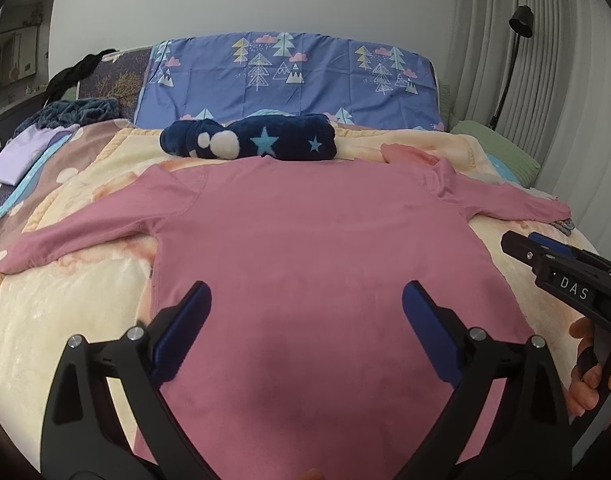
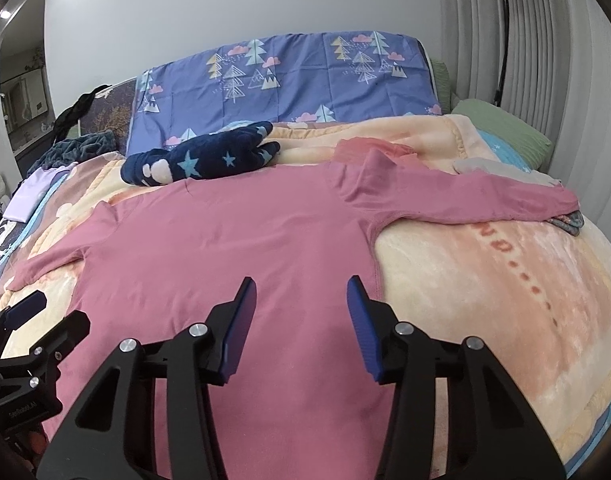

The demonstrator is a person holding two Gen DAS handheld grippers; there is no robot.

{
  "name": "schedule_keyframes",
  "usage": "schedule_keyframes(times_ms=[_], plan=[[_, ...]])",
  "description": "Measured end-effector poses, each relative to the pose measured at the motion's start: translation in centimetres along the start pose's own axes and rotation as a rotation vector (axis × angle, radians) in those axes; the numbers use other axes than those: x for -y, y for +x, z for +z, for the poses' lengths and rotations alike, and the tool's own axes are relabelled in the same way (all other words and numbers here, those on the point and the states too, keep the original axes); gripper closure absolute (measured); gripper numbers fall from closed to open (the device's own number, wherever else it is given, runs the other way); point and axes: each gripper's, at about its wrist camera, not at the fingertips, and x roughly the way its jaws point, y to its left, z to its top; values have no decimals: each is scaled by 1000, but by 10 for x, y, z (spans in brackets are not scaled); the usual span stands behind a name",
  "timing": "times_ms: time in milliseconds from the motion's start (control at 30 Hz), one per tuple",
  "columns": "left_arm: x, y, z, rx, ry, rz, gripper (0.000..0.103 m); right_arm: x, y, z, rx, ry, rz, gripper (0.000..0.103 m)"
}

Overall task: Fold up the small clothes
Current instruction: 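Grasp a pink sleeve with the left tool and fold it across the body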

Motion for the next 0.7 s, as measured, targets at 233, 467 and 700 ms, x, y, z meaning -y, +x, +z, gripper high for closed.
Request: schedule_keyframes(times_ms=[233,467,700], plan=[[-20,4,1,-6,-44,4,12,1,-1,0,13,2,-8,54],[-107,6,0,-33,-246,62,24,7,5,-1,-14,3,9,54],[-252,-8,-16,-26,-602,219,27,8,18,-8,-56,-25,12,51]])
